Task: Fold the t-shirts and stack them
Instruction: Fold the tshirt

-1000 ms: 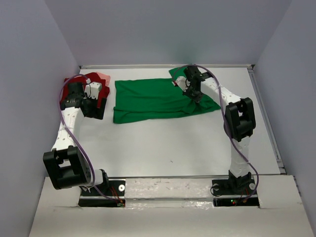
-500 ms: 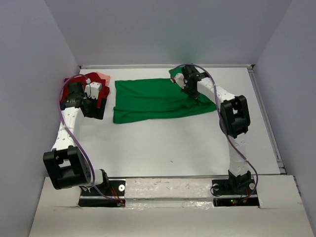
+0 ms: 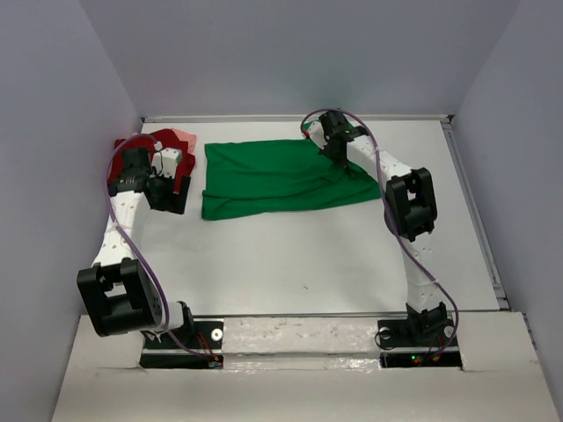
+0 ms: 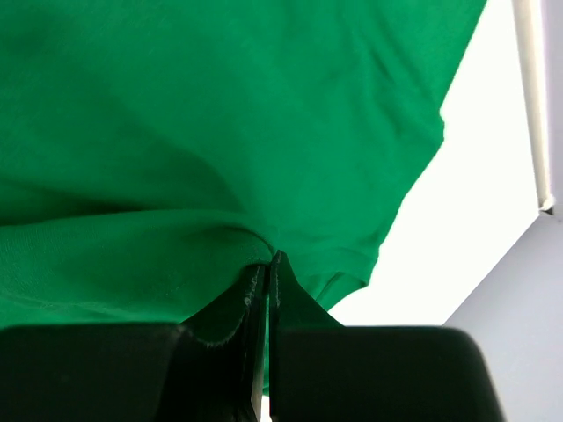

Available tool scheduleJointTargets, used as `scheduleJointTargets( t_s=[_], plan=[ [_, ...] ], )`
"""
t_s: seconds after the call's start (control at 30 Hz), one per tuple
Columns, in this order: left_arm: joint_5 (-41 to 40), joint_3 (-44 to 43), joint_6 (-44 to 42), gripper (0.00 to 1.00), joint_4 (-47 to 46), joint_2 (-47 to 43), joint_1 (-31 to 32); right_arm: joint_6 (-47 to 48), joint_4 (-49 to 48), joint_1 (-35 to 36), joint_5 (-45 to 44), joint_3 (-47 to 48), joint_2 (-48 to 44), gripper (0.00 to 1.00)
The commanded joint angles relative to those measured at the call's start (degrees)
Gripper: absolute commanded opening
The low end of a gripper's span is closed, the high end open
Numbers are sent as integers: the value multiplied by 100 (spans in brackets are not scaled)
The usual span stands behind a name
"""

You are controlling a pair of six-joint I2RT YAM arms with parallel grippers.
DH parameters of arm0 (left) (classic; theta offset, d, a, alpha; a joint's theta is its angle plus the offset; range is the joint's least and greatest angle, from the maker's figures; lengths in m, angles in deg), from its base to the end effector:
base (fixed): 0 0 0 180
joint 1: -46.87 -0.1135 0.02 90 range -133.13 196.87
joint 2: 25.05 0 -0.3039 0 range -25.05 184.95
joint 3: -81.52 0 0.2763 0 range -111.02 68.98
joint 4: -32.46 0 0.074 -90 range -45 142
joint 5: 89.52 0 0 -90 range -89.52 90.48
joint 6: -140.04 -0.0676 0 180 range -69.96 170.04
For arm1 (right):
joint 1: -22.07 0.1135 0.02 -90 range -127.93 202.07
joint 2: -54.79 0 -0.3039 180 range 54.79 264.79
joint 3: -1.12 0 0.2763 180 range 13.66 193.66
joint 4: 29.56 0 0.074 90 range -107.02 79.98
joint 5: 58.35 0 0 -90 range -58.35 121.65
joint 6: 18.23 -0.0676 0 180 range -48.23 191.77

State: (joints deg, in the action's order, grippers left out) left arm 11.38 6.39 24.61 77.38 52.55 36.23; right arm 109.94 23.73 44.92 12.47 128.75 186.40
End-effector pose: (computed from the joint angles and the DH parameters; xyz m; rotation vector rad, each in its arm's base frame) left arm 0.3226 0.0476 0.2951 0.3938 2.3469 0.0714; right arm 0.5357 0.2016 0.2056 -1.1951 2.2794 -0.5310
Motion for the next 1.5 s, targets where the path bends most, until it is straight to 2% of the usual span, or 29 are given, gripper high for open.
scheduleJointTargets(
  t_s=[0.0,0.47,1.1,1.2,1.23,1.3,1.33,1.37,1.4,1.47],
  plan=[
    [18,-43,73,99,-39,44,-44,138,-445,9,-218,277,-83,0],
    [18,-8,91,99,-48,88,-35,296,-990,9,-200,260,-39,0],
    [-35,27,108,99,-39,97,-35,691,-1500,9,-762,225,330,0],
    [-35,27,108,99,-30,97,-35,744,-1491,9,-798,234,400,19],
    [-35,27,117,99,-30,97,-35,736,-1491,9,-780,225,400,30],
    [-35,27,117,99,-30,97,-35,735,-1500,9,-754,216,392,43],
    [-44,27,109,99,-30,106,-35,727,-1500,9,-754,242,383,53],
    [-35,27,108,99,-30,106,-35,727,-1500,9,-754,242,383,53],
    [-26,27,117,99,-30,115,-35,709,-1509,9,-745,277,374,59],
    [-26,10,126,99,-4,115,-44,735,-1509,9,-710,330,348,65]
  ],
)
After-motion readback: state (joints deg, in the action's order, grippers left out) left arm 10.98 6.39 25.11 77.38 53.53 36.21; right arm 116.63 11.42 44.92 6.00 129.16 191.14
